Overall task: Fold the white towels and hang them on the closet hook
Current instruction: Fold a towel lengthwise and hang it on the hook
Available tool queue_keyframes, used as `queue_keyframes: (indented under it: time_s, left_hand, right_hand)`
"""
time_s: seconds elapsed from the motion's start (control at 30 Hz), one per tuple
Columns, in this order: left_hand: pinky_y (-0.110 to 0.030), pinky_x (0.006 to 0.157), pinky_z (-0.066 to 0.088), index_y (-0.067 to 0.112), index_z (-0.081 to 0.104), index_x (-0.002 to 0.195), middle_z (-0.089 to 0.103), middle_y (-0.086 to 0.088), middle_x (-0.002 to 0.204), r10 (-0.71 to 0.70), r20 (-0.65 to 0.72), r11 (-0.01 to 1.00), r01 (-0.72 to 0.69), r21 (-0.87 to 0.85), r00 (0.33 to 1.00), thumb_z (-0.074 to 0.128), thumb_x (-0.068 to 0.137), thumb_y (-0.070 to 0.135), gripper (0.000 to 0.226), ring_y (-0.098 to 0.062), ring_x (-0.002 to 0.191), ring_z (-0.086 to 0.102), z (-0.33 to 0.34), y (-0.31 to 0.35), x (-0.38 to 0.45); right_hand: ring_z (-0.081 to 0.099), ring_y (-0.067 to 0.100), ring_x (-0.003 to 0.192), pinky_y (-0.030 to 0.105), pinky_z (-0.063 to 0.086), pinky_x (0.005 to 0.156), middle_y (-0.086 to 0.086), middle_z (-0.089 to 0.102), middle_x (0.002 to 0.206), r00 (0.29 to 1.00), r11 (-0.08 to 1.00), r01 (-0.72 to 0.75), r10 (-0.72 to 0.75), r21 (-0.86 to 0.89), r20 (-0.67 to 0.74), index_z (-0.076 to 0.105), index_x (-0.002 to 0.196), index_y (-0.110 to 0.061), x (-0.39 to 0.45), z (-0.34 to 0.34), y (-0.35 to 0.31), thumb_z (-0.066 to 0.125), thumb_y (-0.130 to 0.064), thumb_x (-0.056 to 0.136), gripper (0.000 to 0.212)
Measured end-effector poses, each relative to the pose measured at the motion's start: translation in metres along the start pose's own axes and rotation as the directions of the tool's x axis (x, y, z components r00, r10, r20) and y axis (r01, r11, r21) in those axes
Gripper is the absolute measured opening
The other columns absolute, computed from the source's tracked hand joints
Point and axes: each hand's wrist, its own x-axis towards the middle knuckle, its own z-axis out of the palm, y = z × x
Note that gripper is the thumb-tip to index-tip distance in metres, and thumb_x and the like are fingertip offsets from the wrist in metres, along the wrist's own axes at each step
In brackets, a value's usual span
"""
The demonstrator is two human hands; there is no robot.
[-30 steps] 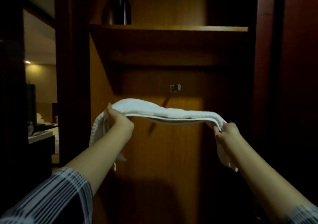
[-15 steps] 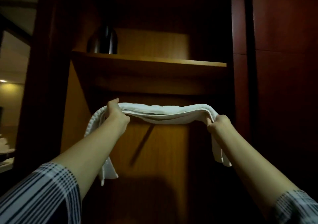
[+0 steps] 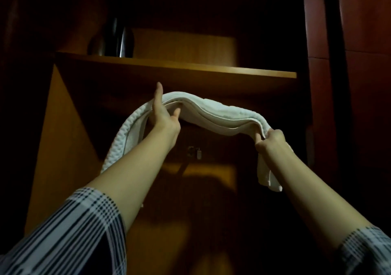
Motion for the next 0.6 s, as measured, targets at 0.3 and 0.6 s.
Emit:
queue_keyframes:
  time_s: [0.3, 0.6]
  left_hand:
    - [-0.043, 0.106, 0.035, 0.016, 0.03, 0.134, 0.034, -0.013, 0.142, -0.169, -0.171, 0.981, 0.15, -0.121, 0.971, 0.069, 0.08, 0.041, 0.071, -0.03, 0.134, 0.036, -0.036, -0.069, 0.033]
    - [-0.033, 0.079, 0.044, 0.003, 0.05, 0.119, 0.054, -0.012, 0.127, -0.208, -0.208, 0.956, 0.244, 0.166, 0.956, 0.062, 0.084, 0.048, 0.057, -0.031, 0.113, 0.057, -0.08, -0.106, 0.068]
  right_hand:
    - [0.059, 0.013, 0.075, 0.019, 0.053, 0.071, 0.008, 0.047, 0.106, 0.941, 0.34, -0.186, 0.33, 0.922, 0.068, 0.043, 0.122, -0.01, 0.074, 0.045, 0.067, 0.055, -0.032, 0.085, 0.045]
    - [0.056, 0.021, 0.111, 0.032, 0.047, 0.083, 0.001, 0.055, 0.127, 0.854, 0.297, 0.502, -0.022, -0.812, 0.52, 0.029, 0.139, -0.017, 0.055, 0.072, 0.193, 0.069, -0.046, 0.076, 0.08]
